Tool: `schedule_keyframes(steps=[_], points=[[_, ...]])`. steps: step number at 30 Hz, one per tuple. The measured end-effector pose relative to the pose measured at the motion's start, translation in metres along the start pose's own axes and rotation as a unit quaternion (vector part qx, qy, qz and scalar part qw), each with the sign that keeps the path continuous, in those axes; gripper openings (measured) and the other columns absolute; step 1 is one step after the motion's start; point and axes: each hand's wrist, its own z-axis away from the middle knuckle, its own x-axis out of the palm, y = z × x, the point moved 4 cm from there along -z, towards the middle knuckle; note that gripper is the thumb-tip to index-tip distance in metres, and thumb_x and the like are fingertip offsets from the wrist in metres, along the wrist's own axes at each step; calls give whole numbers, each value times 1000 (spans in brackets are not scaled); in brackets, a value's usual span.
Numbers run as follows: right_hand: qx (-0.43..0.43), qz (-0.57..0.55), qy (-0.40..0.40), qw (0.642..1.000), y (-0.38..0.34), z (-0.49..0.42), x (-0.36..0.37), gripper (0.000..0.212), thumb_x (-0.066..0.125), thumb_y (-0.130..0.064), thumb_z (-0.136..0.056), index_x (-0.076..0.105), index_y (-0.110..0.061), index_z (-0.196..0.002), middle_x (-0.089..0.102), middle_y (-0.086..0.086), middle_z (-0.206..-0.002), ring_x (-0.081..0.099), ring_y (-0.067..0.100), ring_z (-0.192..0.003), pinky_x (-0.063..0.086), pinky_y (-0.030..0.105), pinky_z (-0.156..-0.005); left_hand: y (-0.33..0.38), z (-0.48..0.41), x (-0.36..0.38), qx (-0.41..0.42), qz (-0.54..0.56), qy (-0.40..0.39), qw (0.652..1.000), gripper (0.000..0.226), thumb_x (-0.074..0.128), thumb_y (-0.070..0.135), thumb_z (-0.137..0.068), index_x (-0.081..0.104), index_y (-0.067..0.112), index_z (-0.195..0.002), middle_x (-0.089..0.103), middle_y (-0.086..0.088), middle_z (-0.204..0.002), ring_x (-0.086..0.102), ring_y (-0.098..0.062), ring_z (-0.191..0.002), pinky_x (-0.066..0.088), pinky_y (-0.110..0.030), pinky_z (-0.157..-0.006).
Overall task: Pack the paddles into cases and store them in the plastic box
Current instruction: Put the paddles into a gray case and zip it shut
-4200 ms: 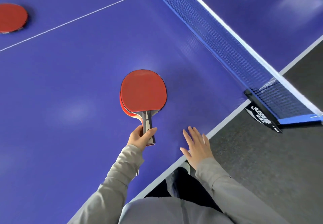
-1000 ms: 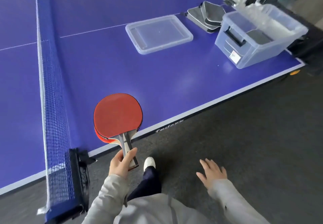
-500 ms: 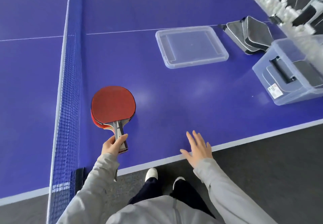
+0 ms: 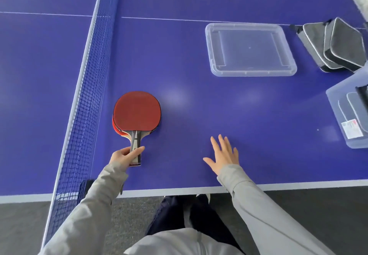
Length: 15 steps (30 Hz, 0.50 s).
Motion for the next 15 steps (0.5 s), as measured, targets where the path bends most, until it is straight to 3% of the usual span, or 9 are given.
schedule_keyframes(steps=[3, 6, 15], points=[[2, 0, -9, 1000, 1, -2, 6, 78, 46, -53, -91, 0, -29, -150, -11, -1, -159, -11, 21, -146, 13, 50, -116, 3, 6, -7, 15, -25, 50, 998, 18, 76, 27, -77, 70, 10, -77, 56, 0, -60, 53, -2, -47, 42, -6, -46], [-7, 20, -10, 1000, 3, -2, 11, 80, 48, -53, -91, 0, -27, -150, -13, 1, -159, -12, 23, -146, 17, 48, -116, 7, 14, -12, 20, -31, 79, 996, 23, 75, 26, -79, 69, 7, -91, 56, -3, -68, 54, 0, -47, 40, -6, -46], [-13, 67, -2, 998, 3, -2, 15, 86, 49, -54, -90, -6, -25, -150, -15, 4, -158, -12, 26, -146, 19, 47, -116, 8, 23, -21, -1, -25, 97, 995, 34, 75, 29, -79, 67, 6, -103, 63, -6, -78, 50, -13, -55, 37, -22, -50]])
